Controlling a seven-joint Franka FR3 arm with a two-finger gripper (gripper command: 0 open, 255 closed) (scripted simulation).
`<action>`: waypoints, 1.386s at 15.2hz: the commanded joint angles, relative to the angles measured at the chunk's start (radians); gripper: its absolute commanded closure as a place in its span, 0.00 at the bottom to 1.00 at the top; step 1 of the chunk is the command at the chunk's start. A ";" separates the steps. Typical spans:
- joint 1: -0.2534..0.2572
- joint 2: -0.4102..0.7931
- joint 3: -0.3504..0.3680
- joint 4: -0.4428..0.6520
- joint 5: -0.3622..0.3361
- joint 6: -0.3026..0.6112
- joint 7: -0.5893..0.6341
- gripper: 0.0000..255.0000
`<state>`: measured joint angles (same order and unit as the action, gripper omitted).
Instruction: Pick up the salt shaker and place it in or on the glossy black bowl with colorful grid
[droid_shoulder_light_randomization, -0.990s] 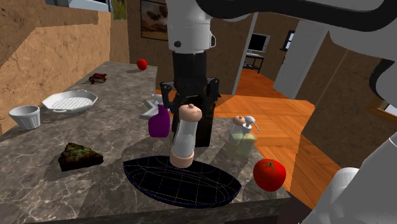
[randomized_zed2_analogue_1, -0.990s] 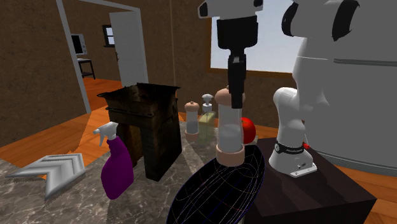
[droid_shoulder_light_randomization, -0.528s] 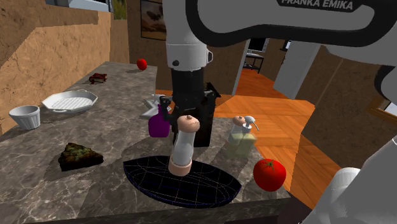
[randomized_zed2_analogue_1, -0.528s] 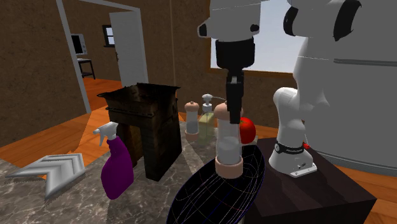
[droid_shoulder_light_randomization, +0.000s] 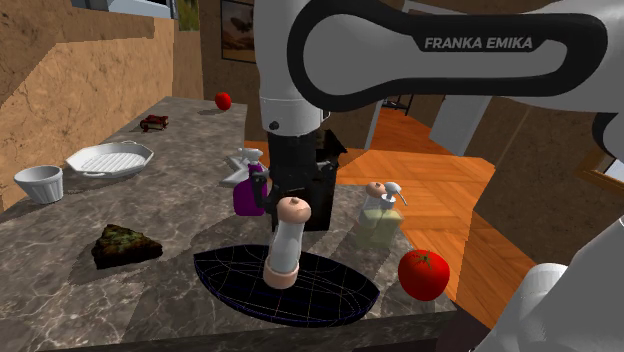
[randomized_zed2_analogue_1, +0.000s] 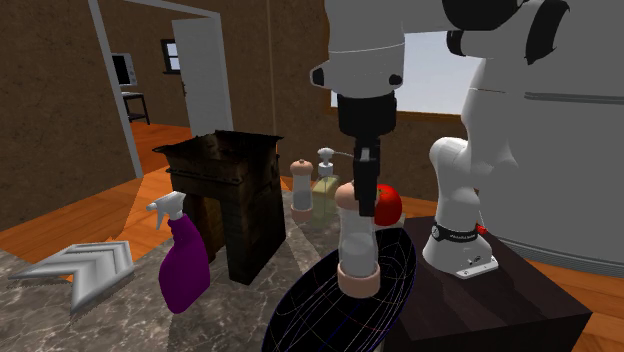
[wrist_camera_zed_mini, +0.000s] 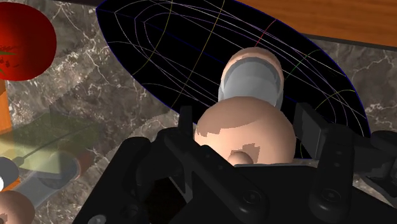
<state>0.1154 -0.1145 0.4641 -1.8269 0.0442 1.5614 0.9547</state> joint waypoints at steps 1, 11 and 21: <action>0.000 -0.001 0.000 -0.005 0.001 0.004 0.000 1.00; 0.000 -0.001 0.000 -0.005 0.001 0.004 0.000 0.00; 0.002 0.049 0.007 0.173 -0.019 -0.128 0.017 0.00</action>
<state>0.1172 -0.0669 0.4709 -1.6563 0.0254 1.4345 0.9713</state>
